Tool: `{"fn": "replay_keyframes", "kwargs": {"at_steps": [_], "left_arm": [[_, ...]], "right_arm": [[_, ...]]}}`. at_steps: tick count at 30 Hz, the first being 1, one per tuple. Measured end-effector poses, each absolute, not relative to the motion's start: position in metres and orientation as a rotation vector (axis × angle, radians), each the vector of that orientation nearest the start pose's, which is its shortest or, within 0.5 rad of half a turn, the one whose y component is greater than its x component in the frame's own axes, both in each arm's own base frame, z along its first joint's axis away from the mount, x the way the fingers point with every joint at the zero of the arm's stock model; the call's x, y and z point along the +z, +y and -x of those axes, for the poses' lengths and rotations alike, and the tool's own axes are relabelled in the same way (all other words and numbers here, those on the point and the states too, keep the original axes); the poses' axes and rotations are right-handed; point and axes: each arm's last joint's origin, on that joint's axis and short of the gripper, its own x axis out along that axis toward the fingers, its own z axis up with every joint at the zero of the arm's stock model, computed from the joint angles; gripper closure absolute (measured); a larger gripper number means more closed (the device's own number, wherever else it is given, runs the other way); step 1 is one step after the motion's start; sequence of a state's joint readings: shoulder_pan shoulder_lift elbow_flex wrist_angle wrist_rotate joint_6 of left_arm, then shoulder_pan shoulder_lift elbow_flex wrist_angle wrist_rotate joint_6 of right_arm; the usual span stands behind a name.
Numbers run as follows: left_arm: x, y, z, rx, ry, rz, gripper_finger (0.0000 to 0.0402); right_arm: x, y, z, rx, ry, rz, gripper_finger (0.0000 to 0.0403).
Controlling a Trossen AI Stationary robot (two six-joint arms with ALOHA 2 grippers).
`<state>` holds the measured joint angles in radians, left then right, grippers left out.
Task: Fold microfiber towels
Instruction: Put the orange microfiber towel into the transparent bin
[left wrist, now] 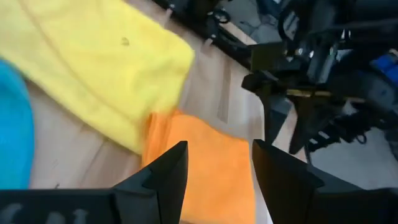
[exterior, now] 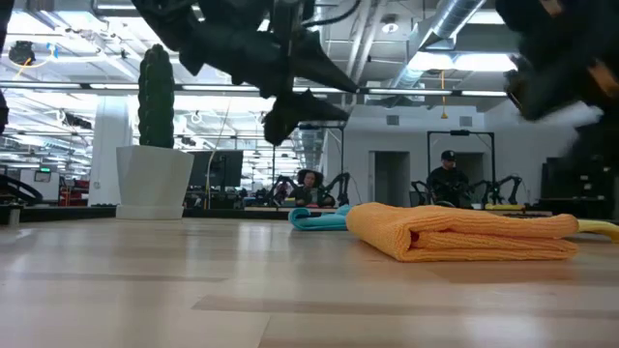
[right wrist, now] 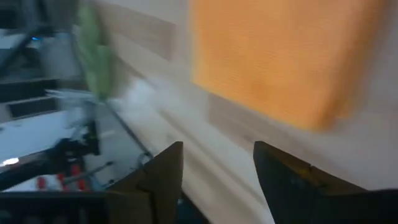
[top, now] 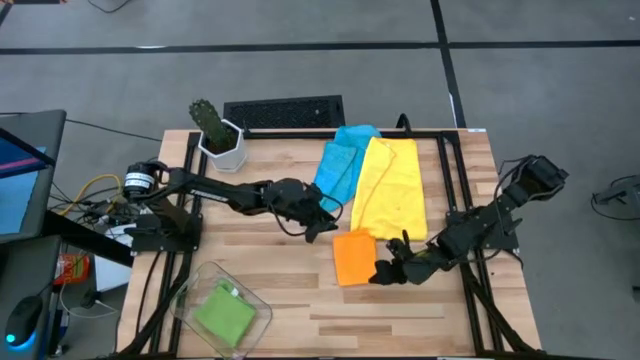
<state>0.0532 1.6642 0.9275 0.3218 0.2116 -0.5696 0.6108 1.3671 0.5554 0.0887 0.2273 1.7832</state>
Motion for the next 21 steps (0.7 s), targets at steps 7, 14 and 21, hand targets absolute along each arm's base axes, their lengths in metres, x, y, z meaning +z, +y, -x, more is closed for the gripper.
{"fn": "replay_keyframes", "kwargs": {"at_steps": [7, 14, 21], "left_arm": [[0.200, 0.023, -0.348, -0.243, 0.586, 0.703, 0.0230], [0.208, 0.017, -0.334, -0.403, 0.714, 0.815, 0.0230], [0.252, -0.019, -0.308, -0.473, 0.705, 0.806, 0.0230]], "right_arm": [[0.218, 0.118, -0.242, -0.152, 0.619, -1.148, 0.0186], [0.260, 0.070, -0.258, -0.174, 0.735, -0.599, 0.0190], [0.259, 0.023, -0.271, -0.033, 0.881, -0.400, 0.0136]]}}
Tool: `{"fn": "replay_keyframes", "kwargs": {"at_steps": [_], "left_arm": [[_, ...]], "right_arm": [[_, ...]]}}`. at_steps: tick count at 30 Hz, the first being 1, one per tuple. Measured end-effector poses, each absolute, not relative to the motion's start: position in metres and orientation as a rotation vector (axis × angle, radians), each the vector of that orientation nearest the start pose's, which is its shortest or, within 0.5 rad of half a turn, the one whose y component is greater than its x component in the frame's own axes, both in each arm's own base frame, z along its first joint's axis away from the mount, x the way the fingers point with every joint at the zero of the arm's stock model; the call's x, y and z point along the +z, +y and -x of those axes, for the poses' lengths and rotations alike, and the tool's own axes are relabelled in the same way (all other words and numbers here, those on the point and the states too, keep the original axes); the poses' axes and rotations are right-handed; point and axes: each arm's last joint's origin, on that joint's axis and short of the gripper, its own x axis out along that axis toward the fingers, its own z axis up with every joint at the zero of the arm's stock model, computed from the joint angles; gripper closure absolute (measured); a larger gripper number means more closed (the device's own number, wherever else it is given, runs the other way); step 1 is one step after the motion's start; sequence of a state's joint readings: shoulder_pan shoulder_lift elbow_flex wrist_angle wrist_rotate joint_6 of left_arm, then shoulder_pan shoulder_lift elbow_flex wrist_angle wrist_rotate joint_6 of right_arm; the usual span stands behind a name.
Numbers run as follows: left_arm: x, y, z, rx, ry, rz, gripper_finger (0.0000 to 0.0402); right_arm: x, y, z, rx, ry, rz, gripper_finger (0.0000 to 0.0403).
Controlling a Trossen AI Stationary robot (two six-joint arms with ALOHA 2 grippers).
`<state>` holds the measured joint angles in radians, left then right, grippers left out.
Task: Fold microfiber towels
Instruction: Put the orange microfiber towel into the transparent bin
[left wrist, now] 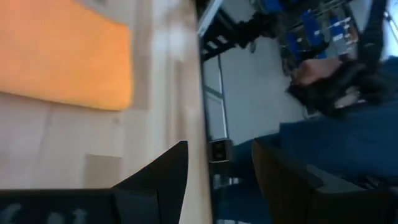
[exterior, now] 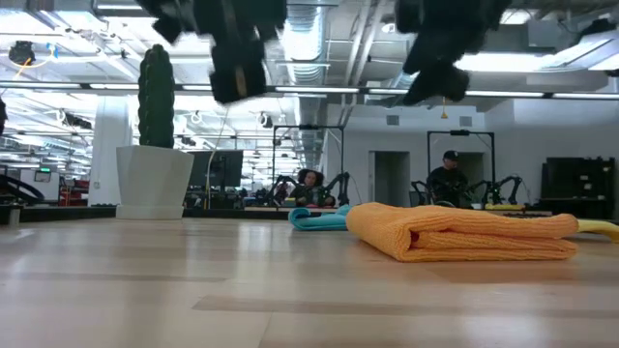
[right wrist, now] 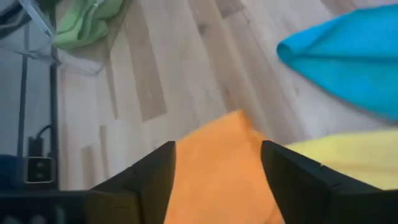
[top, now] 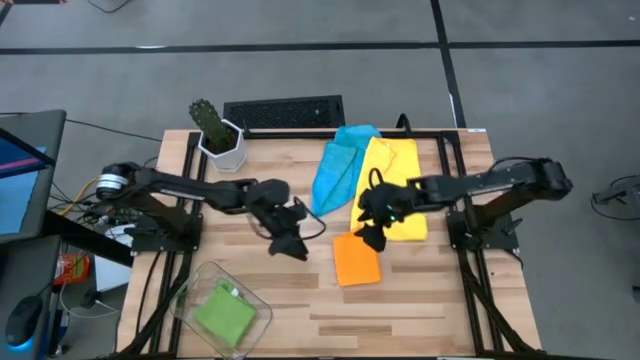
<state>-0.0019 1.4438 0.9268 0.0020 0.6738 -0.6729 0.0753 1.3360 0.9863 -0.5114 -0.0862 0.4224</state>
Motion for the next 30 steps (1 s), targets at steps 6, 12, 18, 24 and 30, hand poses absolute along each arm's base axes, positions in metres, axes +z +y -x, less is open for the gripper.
{"fn": "replay_keyframes", "kwargs": {"at_steps": [6, 12, 18, 24, 30], "left_arm": [[0.305, -0.045, -0.271, -0.330, 0.498, 0.798, 0.0230], [0.340, -0.069, -0.230, -0.195, 0.309, 0.791, 0.0230], [0.356, -0.089, -0.200, -0.173, 0.211, 0.776, 0.0230], [0.356, -0.101, -0.189, -0.080, 0.181, 0.750, 0.0230], [0.354, -0.105, -0.187, -0.053, 0.188, 0.747, 0.0230]], "right_arm": [[0.229, 0.005, -0.299, 0.088, 0.978, -0.238, 0.0096], [0.185, 0.006, -0.328, 0.203, 1.150, -0.035, 0.0092], [0.153, 0.004, -0.337, 0.227, 1.265, 0.029, 0.0092], [0.133, 0.006, -0.342, 0.208, 1.318, 0.034, 0.0092], [0.122, 0.028, -0.349, 0.184, 1.300, 0.133, 0.0124]]}}
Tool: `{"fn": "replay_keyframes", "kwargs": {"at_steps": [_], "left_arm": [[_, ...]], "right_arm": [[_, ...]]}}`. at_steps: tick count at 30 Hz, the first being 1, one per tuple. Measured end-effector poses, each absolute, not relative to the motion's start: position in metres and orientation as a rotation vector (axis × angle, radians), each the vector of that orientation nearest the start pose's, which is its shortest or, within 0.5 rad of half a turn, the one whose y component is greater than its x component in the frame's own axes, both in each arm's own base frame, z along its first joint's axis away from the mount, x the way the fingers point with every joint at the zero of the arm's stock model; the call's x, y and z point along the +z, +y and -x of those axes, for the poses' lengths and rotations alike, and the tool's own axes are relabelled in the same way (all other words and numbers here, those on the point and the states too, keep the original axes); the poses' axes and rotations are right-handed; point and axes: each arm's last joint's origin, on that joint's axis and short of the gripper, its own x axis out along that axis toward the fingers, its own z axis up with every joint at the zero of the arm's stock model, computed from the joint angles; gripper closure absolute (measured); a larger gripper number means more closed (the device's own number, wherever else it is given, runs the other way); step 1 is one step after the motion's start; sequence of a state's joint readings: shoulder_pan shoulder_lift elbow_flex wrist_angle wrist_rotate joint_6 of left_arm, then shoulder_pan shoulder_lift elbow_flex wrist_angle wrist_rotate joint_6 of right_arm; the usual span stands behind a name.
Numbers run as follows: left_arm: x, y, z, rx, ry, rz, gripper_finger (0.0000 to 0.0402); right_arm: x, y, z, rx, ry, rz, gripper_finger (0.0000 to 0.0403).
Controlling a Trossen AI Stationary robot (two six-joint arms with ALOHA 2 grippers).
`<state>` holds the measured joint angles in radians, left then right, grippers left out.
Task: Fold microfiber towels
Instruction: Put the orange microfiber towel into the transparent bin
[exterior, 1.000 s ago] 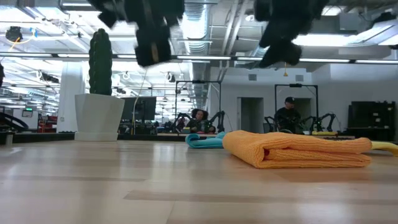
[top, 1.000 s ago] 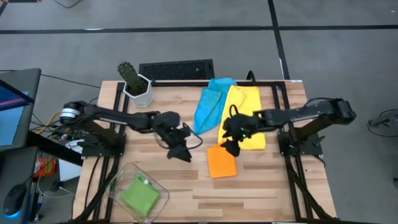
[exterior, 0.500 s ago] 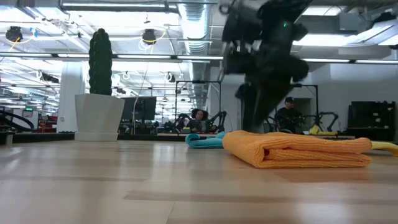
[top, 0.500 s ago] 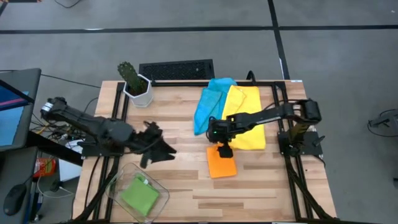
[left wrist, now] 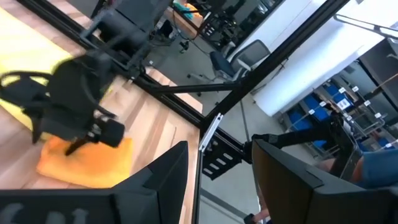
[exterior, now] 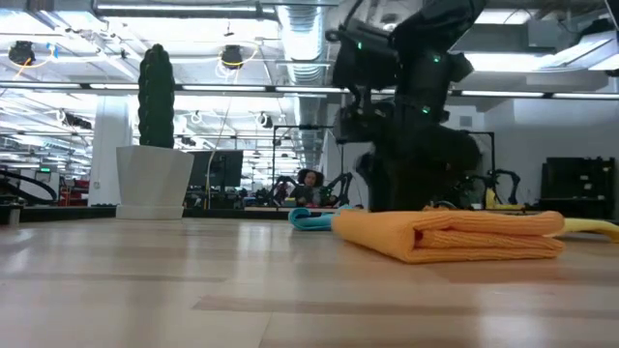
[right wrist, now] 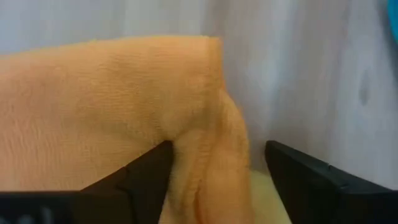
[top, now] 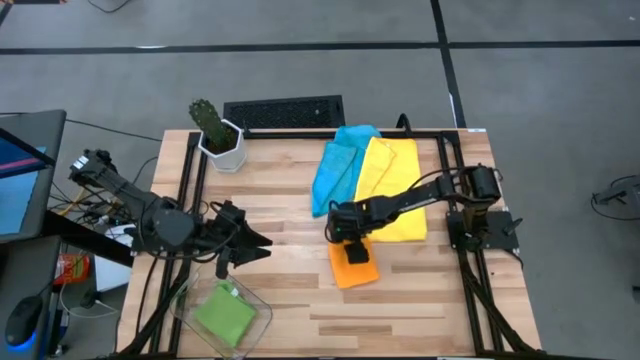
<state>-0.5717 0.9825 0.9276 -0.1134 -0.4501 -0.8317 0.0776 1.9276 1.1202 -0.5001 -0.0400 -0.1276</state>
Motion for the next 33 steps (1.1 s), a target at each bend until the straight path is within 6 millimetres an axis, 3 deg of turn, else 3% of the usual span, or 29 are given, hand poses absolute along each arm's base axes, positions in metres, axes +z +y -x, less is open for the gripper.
{"fn": "replay_keyframes", "kwargs": {"at_steps": [4, 10, 12, 16, 21, 25, 28, 33], "left_arm": [[0.353, -0.105, -0.187, -0.048, 0.190, 0.751, 0.0230], [0.353, -0.105, -0.187, -0.046, 0.191, 0.774, 0.0230], [0.353, -0.105, -0.187, -0.046, 0.191, 0.775, 0.0230], [0.353, -0.105, -0.187, -0.048, 0.194, 0.797, 0.0230], [0.354, -0.106, -0.187, -0.076, 0.208, 0.816, 0.0230], [0.358, -0.105, -0.183, -0.116, 0.198, 0.856, 0.0230], [0.367, -0.101, -0.175, -0.146, 0.178, 0.879, 0.0230], [0.402, -0.084, -0.150, -0.166, 0.103, 0.893, 0.0230]], "right_arm": [[0.120, 0.037, -0.349, 0.204, 1.298, 0.152, 0.0189], [0.120, 0.040, -0.348, 0.236, 1.299, 0.127, 0.0346], [0.123, 0.039, -0.351, 0.245, 1.302, 0.104, 0.0380], [0.141, 0.041, -0.368, 0.239, 1.241, 0.098, 0.0378], [0.193, 0.038, -0.392, 0.230, 1.065, 0.087, 0.0381], [0.224, 0.036, -0.407, 0.225, 0.961, 0.084, 0.0381], [0.246, 0.038, -0.415, 0.261, 0.891, 0.089, 0.0381], [0.283, 0.049, -0.424, 0.307, 0.765, 0.156, 0.0381]]}}
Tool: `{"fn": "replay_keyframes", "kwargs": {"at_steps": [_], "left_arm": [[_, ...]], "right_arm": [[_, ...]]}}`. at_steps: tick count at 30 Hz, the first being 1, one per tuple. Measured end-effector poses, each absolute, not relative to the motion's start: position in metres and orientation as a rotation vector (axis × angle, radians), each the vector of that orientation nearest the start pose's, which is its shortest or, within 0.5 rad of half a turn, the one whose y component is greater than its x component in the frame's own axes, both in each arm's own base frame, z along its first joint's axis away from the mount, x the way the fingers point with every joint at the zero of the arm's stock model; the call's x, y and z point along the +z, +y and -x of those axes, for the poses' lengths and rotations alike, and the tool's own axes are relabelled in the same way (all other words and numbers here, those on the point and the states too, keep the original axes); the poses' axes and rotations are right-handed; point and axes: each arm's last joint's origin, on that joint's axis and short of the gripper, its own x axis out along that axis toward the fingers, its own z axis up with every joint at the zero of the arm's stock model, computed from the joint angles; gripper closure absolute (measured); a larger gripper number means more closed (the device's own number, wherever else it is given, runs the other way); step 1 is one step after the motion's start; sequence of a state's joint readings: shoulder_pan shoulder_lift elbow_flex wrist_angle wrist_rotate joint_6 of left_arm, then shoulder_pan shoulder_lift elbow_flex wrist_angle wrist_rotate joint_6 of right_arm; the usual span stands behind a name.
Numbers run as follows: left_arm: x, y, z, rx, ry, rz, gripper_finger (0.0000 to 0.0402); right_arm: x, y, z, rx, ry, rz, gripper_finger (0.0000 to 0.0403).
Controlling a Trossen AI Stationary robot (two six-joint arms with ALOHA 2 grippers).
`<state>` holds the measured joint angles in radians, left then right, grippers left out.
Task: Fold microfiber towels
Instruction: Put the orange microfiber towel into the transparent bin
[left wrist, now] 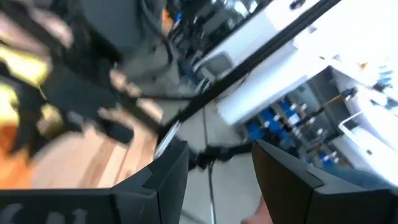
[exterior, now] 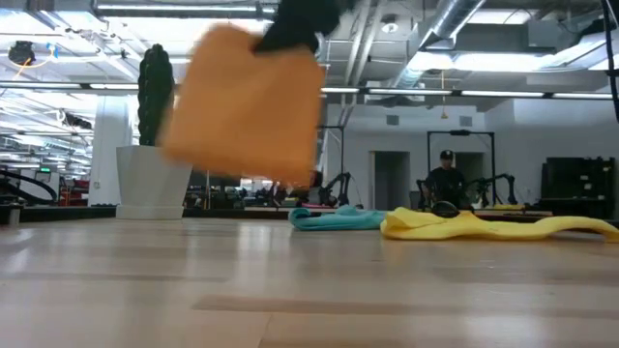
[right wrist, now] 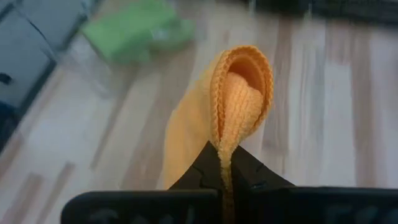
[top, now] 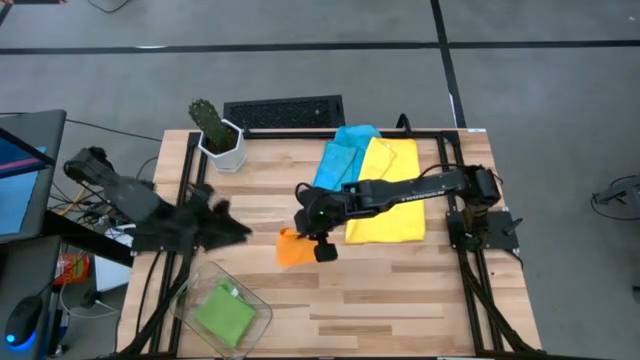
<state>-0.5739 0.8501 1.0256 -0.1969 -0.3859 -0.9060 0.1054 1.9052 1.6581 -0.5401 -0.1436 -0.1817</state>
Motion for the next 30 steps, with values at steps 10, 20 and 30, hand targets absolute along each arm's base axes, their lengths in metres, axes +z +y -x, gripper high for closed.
{"fn": "replay_keyframes", "kwargs": {"at_steps": [10, 20, 30], "left_arm": [[0.467, -0.035, -0.084, 0.012, -0.121, 0.687, 0.0230], [0.470, -0.010, -0.054, 0.186, -0.149, 0.648, 0.0230], [0.463, -0.006, -0.050, 0.263, -0.120, 0.633, 0.0230]], "right_arm": [[0.333, 0.072, -0.445, 0.372, 0.536, 0.294, 0.0381], [0.338, 0.092, -0.503, 0.511, 0.384, 0.338, 0.0381], [0.314, 0.126, -0.524, 0.633, 0.265, 0.344, 0.0381]]}}
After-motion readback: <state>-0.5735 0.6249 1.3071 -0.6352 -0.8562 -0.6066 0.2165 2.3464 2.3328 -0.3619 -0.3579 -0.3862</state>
